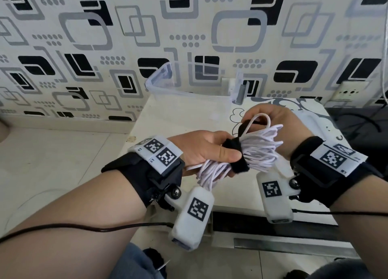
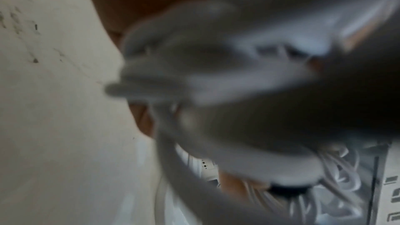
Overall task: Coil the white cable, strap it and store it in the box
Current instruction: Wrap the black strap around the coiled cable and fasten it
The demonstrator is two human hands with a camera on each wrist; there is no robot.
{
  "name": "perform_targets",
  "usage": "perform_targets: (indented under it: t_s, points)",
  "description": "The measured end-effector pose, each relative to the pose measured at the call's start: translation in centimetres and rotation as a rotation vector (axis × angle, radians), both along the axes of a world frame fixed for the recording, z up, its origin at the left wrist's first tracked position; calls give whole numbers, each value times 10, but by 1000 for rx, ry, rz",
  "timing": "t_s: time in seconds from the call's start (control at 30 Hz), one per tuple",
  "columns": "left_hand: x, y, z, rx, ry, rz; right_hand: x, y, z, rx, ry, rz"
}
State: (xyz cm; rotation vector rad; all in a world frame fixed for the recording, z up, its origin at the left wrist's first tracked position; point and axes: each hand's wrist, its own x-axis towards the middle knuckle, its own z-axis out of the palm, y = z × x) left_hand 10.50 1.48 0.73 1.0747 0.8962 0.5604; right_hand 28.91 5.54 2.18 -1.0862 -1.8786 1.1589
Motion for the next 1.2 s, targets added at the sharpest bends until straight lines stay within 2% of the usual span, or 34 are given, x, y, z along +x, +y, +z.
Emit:
perform_targets:
  t_s: [0.1,0.17,0.33,0.4,0.57,0.7,0.83,0.93,1.0,1.1,1.2]
  points:
    - [1,1,-1,44,7,-13,6,4,0,-20,83,-57]
    - [2,-1,2,94,90,-56,6,3,3,24,98,-63]
    - [-1,-2,3,352,645,-163,-3,-1,4,236,-36,-59]
    - [0,-1,2,426,773,-117,-6,1,1,270,-78,-73]
    - [1,4,-10,573,1012,73,-15,-8,2,181,-179,-33]
    - [2,8,-9,577,1075,88,-28,-20,4,216,-261,67]
    - [7,6,-10,581,1098,80,-31,-16,0,262,-306,-28]
    - [6,7,-8,581,1100,115,-25,-13,1,191,-318,-44]
    - [5,8,-6,608,1129,150,-22,-13,0,160,-404,-43]
    - [7,9,-6,627,1153,201,-23,-14,-3,212,-563,-52]
    - [7,9,-6,610,1163,218,-22,-13,-4,256,-572,-106]
